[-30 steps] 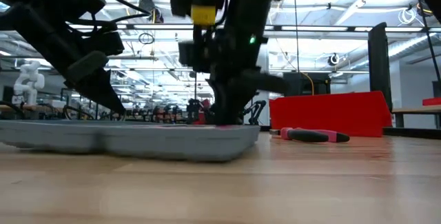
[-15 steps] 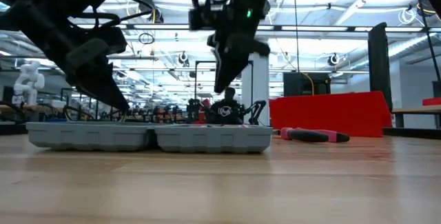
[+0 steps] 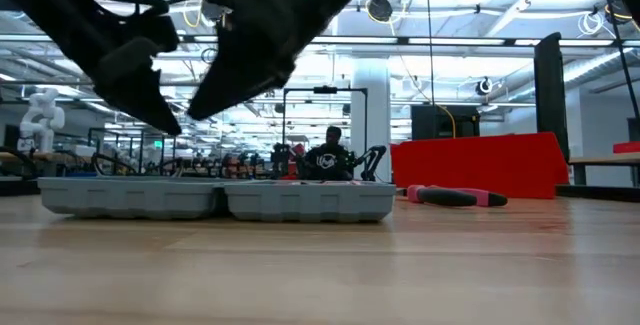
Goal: Prefit tool cases
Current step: Remove the electrical tape from the toolbox
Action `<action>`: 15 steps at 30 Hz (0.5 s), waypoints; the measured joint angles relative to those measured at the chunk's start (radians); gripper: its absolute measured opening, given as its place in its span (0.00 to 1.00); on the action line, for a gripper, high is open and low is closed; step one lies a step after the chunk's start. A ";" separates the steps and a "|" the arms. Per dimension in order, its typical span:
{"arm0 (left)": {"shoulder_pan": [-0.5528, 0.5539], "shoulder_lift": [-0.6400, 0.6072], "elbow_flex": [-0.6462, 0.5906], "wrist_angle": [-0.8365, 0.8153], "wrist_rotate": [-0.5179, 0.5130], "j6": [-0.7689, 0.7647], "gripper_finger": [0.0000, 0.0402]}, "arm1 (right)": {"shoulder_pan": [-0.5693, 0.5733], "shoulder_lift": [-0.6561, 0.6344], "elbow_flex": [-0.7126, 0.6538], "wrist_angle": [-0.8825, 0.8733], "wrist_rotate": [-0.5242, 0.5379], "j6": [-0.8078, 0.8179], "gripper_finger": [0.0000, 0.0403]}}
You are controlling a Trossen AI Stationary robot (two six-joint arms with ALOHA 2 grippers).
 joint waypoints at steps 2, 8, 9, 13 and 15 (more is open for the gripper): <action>-0.006 -0.021 0.015 -0.058 -0.043 -0.026 0.17 | -0.007 0.009 0.000 0.070 -0.011 0.013 0.28; -0.012 -0.090 0.054 -0.127 -0.241 -0.051 0.17 | -0.005 0.060 0.000 0.206 -0.072 0.038 0.34; -0.014 -0.102 0.055 -0.127 -0.259 -0.051 0.17 | -0.008 0.065 0.001 0.228 -0.071 0.043 0.34; -0.038 -0.149 0.056 -0.128 -0.304 -0.039 0.17 | -0.012 0.103 0.001 0.301 -0.064 0.061 0.34; -0.046 -0.170 0.056 -0.122 -0.311 -0.023 0.17 | -0.010 0.122 0.000 0.351 -0.065 0.065 0.33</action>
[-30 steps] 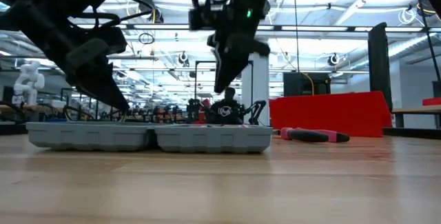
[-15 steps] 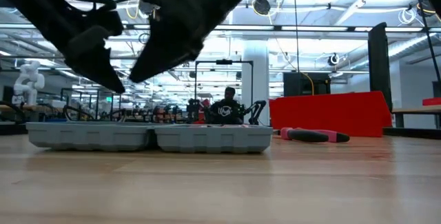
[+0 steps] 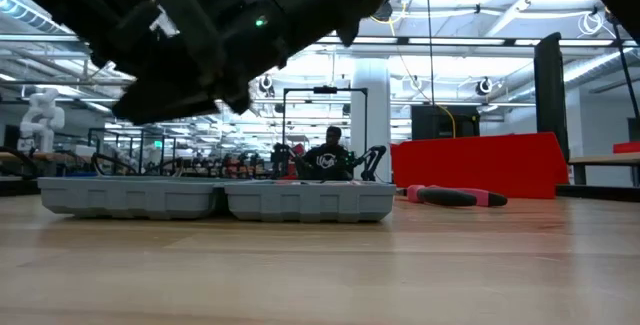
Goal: Prefit tool cases
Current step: Remove the electrical tape from the toolbox
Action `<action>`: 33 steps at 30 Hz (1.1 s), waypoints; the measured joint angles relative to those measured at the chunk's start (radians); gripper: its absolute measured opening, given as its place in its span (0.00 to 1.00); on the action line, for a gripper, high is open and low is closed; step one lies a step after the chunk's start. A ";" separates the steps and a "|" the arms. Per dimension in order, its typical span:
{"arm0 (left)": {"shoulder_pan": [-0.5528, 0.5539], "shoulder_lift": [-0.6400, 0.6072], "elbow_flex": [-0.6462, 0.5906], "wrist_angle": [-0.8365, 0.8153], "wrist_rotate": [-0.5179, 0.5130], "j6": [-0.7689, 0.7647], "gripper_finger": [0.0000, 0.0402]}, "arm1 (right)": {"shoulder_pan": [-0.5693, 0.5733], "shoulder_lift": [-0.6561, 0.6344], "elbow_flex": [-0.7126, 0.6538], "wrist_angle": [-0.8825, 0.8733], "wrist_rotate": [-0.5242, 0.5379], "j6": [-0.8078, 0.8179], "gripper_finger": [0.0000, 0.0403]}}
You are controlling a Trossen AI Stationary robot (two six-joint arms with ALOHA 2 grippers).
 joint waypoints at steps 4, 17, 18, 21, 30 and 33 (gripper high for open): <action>-0.017 -0.032 0.000 0.000 -0.009 0.003 0.17 | -0.006 0.026 0.002 0.032 0.000 0.040 0.32; -0.029 -0.041 0.000 -0.001 -0.010 0.024 0.17 | -0.011 0.110 0.000 0.061 -0.025 0.132 0.32; -0.029 -0.041 0.000 0.001 -0.010 0.024 0.17 | -0.010 0.111 0.001 0.057 -0.023 0.131 0.32; -0.029 -0.041 0.000 0.000 -0.010 0.024 0.17 | -0.013 0.113 0.003 0.044 -0.019 0.131 0.31; -0.029 -0.041 0.000 0.000 -0.010 0.024 0.17 | -0.033 0.113 0.004 0.006 -0.071 0.103 0.02; -0.029 -0.041 -0.001 0.000 -0.010 0.024 0.17 | -0.033 0.107 0.003 0.003 -0.071 0.103 0.01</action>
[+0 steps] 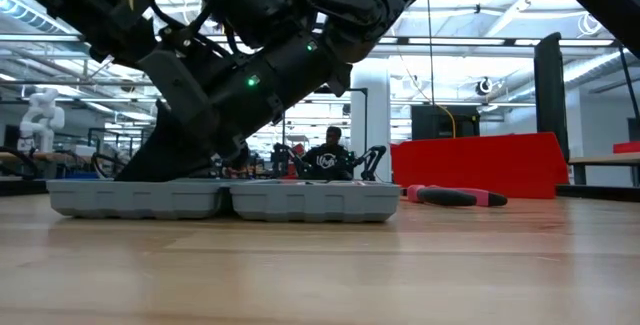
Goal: Prefit tool cases
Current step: Remove the electrical tape from the toolbox
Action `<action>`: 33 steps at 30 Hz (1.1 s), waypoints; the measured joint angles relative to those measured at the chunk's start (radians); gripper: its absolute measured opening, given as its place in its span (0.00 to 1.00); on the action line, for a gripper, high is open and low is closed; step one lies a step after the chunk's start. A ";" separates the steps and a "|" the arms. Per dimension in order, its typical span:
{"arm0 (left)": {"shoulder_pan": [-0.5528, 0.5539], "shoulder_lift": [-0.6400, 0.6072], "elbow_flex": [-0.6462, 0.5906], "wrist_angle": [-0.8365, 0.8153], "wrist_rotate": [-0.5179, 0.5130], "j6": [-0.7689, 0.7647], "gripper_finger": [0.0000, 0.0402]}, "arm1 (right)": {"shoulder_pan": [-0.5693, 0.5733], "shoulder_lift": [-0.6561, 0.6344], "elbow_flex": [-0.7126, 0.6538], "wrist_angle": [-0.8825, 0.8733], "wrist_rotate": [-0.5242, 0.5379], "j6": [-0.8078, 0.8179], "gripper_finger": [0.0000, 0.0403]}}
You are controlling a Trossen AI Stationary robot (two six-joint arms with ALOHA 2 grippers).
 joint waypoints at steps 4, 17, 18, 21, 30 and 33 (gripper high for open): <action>-0.002 0.000 -0.010 0.000 0.000 -0.002 0.17 | 0.000 -0.012 -0.001 0.007 0.001 -0.021 0.00; -0.002 0.000 -0.033 0.002 0.000 -0.027 0.17 | 0.001 -0.023 0.100 -0.084 -0.002 -0.150 0.00; -0.002 0.000 -0.033 0.002 0.000 -0.027 0.17 | 0.001 -0.023 0.100 -0.096 -0.004 -0.153 0.01; -0.002 0.000 -0.033 0.002 0.000 -0.027 0.17 | 0.002 -0.022 0.099 -0.143 -0.007 -0.154 0.05; -0.002 0.000 -0.033 0.003 0.000 -0.027 0.17 | 0.000 -0.022 0.099 -0.188 0.001 -0.085 0.37; -0.002 0.000 -0.033 0.003 0.000 -0.027 0.17 | 0.000 -0.021 0.099 -0.184 0.002 -0.079 0.42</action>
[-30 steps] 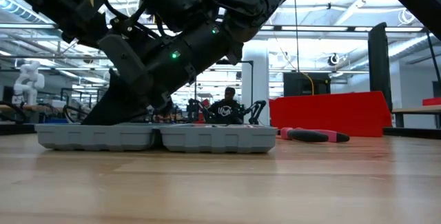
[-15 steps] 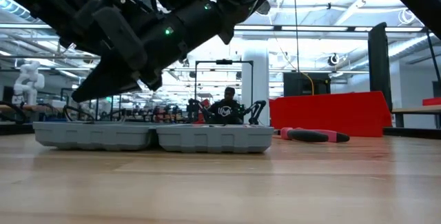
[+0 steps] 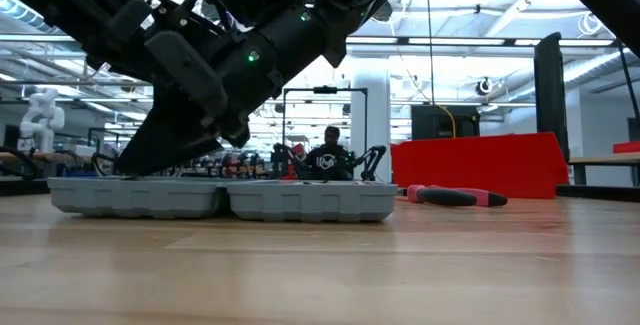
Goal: Prefit tool cases
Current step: Remove the electrical tape from the toolbox
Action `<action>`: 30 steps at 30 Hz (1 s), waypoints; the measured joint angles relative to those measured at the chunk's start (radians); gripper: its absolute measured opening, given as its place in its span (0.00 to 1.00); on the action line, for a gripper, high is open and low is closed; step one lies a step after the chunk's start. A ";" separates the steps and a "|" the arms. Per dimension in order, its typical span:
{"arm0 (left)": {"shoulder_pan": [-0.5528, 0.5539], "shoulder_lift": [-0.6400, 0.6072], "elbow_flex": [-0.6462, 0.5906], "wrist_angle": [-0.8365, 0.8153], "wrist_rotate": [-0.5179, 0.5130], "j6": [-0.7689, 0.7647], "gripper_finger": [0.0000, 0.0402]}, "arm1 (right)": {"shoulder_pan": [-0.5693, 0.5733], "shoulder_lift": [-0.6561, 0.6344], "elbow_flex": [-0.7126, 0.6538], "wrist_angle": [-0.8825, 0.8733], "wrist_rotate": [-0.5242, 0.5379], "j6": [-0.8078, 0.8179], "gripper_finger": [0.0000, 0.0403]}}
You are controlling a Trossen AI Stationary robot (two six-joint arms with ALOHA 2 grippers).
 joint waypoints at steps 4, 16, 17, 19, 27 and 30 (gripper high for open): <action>0.000 0.000 0.000 0.010 0.000 0.001 0.17 | -0.003 0.029 0.001 0.028 0.000 0.017 0.43; 0.000 0.000 0.000 0.012 0.000 0.001 0.17 | -0.027 0.049 0.014 0.031 -0.082 0.074 0.02; 0.000 0.000 0.000 0.011 0.000 0.001 0.17 | -0.027 0.049 0.023 0.021 -0.082 0.071 0.01; 0.000 0.000 0.000 0.011 0.000 0.001 0.17 | -0.025 0.050 0.049 -0.009 -0.079 0.055 0.00; 0.000 0.000 0.000 0.008 0.003 0.001 0.17 | 0.012 0.051 0.244 -0.255 0.050 -0.063 0.00; 0.000 0.000 0.000 0.007 0.009 0.000 0.17 | 0.018 0.049 0.278 -0.279 0.053 -0.070 0.00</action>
